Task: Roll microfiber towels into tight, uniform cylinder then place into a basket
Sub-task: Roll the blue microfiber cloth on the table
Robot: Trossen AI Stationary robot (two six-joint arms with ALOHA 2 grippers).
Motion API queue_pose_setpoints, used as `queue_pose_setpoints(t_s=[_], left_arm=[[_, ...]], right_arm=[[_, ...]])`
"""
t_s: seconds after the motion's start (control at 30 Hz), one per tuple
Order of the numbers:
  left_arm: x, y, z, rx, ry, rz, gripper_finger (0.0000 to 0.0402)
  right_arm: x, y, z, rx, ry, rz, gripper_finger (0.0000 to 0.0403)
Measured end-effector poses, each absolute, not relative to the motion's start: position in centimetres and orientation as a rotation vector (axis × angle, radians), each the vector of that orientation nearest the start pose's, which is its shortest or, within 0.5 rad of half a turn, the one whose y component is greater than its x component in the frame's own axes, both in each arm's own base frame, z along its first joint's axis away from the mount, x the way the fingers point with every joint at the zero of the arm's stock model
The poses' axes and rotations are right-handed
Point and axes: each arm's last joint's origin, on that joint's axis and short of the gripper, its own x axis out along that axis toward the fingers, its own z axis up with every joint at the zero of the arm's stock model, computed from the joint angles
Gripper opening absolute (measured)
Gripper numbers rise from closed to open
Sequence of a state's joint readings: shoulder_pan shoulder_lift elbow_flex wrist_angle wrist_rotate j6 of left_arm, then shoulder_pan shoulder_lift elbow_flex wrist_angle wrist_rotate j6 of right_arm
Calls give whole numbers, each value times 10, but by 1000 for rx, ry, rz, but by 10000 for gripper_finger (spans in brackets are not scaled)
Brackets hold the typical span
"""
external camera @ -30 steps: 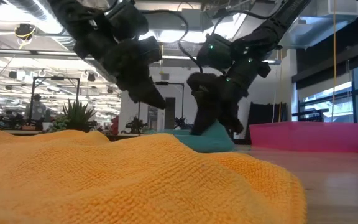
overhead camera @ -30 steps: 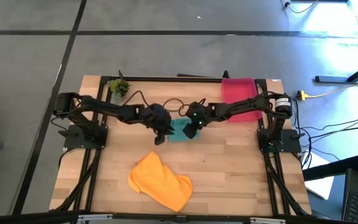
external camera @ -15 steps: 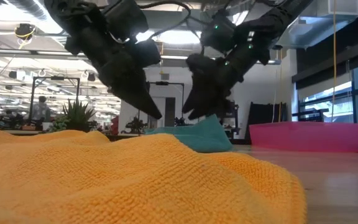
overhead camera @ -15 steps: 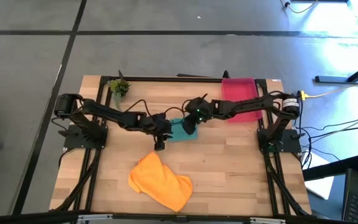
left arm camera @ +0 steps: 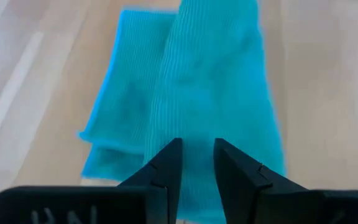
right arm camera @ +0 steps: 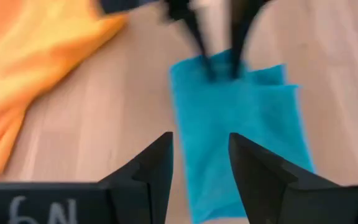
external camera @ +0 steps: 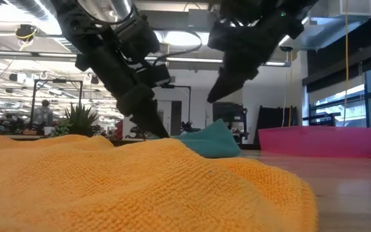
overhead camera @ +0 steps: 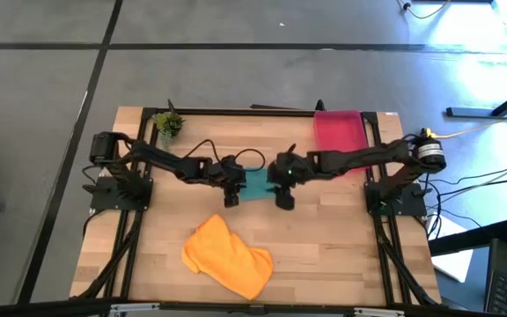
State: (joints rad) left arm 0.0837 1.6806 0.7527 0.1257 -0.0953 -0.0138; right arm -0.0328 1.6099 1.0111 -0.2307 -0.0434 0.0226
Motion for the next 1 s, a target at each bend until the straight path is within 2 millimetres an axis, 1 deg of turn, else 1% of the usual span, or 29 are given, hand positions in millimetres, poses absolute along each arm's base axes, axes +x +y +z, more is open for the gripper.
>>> queue_pose_setpoints(t_s=[0.13,0.23,0.33,0.5,0.67,0.83,1.0], left_arm=[[311,32,133,-13,807,184,82],[311,32,133,-13,804,184,82],[311,32,133,-14,801,182,82],[311,32,133,-15,801,181,82],[311,32,133,-16,799,182,82],[311,32,133,-16,798,182,82],[311,32,133,-20,799,175,82]], right_arm=[[335,9,196,-36,861,83,156],[339,15,184,-76,896,90,156],[343,14,170,-142,936,60,156],[349,13,154,-181,959,71,156],[350,12,145,-217,983,86,156],[352,10,137,-282,1006,19,156],[353,10,125,-292,1042,24,156]])
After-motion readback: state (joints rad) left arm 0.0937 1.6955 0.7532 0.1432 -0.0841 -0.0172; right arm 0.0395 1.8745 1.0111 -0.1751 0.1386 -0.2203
